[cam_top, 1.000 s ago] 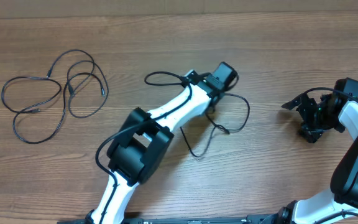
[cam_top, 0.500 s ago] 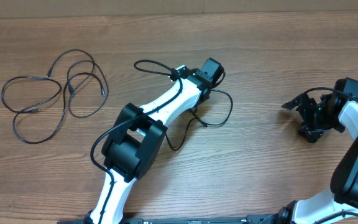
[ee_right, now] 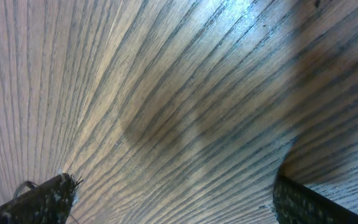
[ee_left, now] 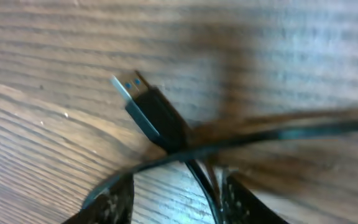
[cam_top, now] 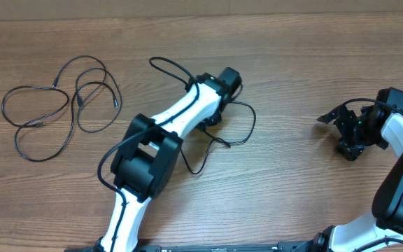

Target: Untangle cables

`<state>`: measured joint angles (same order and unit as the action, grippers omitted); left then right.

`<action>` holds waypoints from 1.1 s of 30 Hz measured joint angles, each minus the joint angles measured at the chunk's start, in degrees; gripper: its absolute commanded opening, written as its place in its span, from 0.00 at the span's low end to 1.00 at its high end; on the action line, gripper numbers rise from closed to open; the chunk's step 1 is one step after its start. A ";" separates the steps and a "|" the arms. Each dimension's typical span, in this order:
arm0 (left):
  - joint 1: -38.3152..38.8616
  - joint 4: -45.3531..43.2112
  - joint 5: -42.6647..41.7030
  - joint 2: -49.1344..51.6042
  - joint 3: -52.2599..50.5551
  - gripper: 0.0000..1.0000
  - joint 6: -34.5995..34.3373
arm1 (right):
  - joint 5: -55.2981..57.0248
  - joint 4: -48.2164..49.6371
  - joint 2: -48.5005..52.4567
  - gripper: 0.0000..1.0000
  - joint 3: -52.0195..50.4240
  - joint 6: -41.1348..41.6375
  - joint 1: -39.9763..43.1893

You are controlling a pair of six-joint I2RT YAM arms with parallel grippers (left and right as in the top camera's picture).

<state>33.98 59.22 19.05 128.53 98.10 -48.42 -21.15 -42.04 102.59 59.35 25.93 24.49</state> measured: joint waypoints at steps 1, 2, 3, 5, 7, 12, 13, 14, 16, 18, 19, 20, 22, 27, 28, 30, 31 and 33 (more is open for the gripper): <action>-0.48 0.17 -0.61 0.00 0.83 0.49 0.22 | 0.00 0.00 0.00 1.00 0.00 -0.04 0.02; -0.87 0.22 -1.31 0.00 1.68 0.49 0.44 | -0.04 -0.04 0.00 1.00 0.00 -0.02 0.02; -1.22 0.42 -2.05 0.00 2.64 0.49 0.55 | 0.00 0.00 0.00 1.00 0.00 -0.02 0.02; -2.05 0.94 -3.76 0.00 4.83 0.51 1.09 | -0.02 0.00 0.00 1.00 0.00 -0.02 0.02; -2.43 1.75 -4.96 0.00 6.93 0.52 2.01 | -0.02 -0.04 0.00 1.00 0.00 -0.02 0.00; -2.64 3.80 -7.45 0.00 10.40 0.56 2.10 | -0.02 0.00 0.00 1.00 0.00 -0.02 0.02; -2.64 3.93 -8.09 0.00 10.43 0.56 1.42 | -0.02 0.00 0.00 1.00 0.00 0.00 0.02; -2.64 4.13 -8.70 0.00 10.43 0.58 0.26 | 0.00 0.00 0.00 1.00 0.00 -0.02 0.02; -2.62 4.31 -9.64 0.02 10.29 0.60 -3.26 | 0.02 0.00 0.00 1.00 0.00 -0.02 0.02; -2.58 4.24 -10.16 0.02 9.92 0.60 -9.09 | -0.02 -0.02 0.00 1.00 0.00 -0.02 0.02; -2.58 4.22 -10.27 0.02 9.51 0.60 -11.89 | 0.00 -0.02 0.00 1.00 0.00 -0.02 0.02; -2.58 4.20 -10.25 0.02 8.92 0.61 -15.17 | -0.02 0.00 0.00 1.00 0.00 0.00 0.02; -2.58 3.65 -9.79 0.02 7.50 0.62 -21.86 | 0.00 -0.02 0.00 1.00 0.00 -0.02 0.02; -2.60 0.57 -7.87 0.02 5.49 0.61 -32.98 | -0.02 0.00 0.00 1.00 0.00 -0.02 0.02; -2.62 0.04 -7.63 0.02 5.25 0.62 -34.25 | -0.02 0.00 0.00 1.00 0.00 -0.02 0.02; -2.64 -0.83 -7.19 0.02 4.87 0.62 -36.39 | 0.00 -0.02 0.00 1.00 0.00 0.00 0.02; -2.71 -1.16 -6.99 0.02 4.66 0.62 -37.29 | 0.00 0.00 0.00 1.00 0.00 -0.02 0.02; -2.80 -1.64 -6.78 0.02 3.96 0.63 -39.80 | -0.02 -0.04 0.00 1.00 0.00 -0.04 0.02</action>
<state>31.18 57.58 12.27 128.55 102.06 -88.23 -21.17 -42.09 102.59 59.35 25.89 24.51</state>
